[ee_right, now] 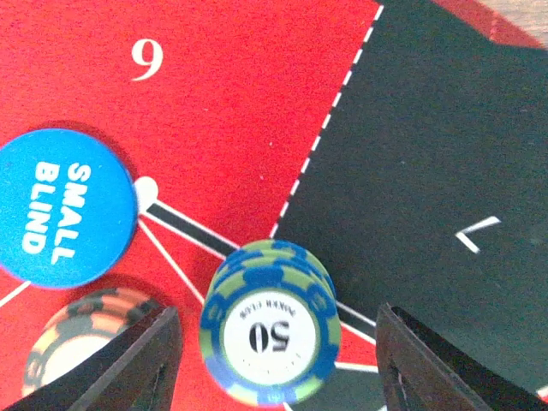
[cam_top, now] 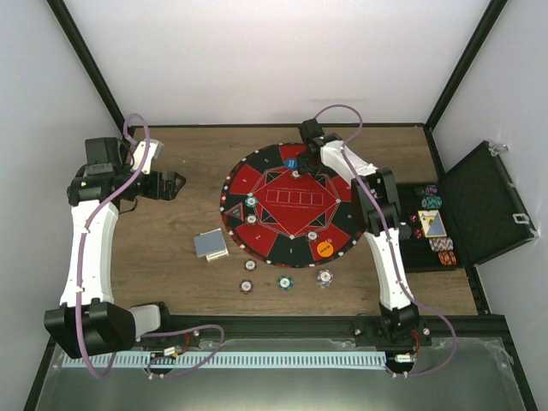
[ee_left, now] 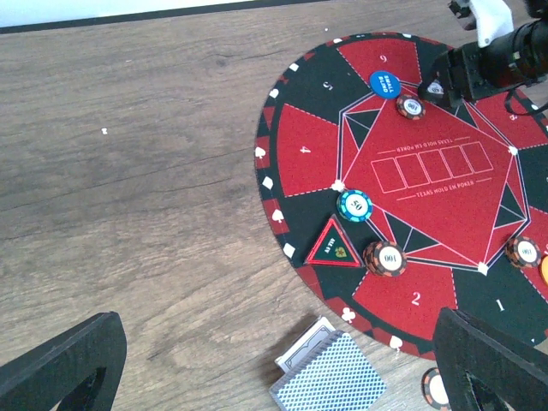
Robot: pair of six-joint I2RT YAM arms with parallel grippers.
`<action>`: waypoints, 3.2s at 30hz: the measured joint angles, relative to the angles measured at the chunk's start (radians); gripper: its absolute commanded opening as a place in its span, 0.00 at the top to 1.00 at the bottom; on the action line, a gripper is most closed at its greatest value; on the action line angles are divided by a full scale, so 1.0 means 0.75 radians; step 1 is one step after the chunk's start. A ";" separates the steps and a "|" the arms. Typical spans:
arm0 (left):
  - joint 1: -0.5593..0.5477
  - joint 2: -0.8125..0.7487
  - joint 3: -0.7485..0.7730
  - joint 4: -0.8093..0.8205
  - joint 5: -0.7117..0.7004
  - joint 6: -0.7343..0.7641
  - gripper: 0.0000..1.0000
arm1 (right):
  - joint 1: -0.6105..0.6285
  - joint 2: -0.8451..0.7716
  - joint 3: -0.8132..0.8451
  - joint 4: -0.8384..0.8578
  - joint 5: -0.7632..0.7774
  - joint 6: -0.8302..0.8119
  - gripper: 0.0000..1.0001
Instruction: Distribute texas hold em gaming equipment
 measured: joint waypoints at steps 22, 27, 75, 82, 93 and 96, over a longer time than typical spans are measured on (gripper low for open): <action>0.000 -0.066 -0.127 -0.012 -0.125 0.024 0.00 | 0.364 -1.033 -1.233 -0.034 0.039 0.393 0.25; 0.000 -0.116 -0.147 -0.008 -0.104 0.038 0.00 | 0.493 -1.227 -1.394 -0.063 0.017 0.520 0.25; 0.000 -0.161 -0.119 -0.046 -0.008 0.032 0.00 | 1.091 -1.058 -1.464 0.049 0.064 0.661 0.29; 0.000 -0.165 -0.119 -0.046 -0.009 0.033 0.00 | 1.149 -1.035 -1.322 -0.004 0.081 0.654 0.26; 0.000 -0.169 -0.119 -0.046 -0.010 0.039 0.00 | 1.224 -0.866 -1.247 -0.033 0.095 0.640 0.25; 0.000 -0.169 -0.119 -0.046 -0.014 0.042 0.00 | 1.226 -0.855 -1.247 -0.051 0.114 0.636 0.25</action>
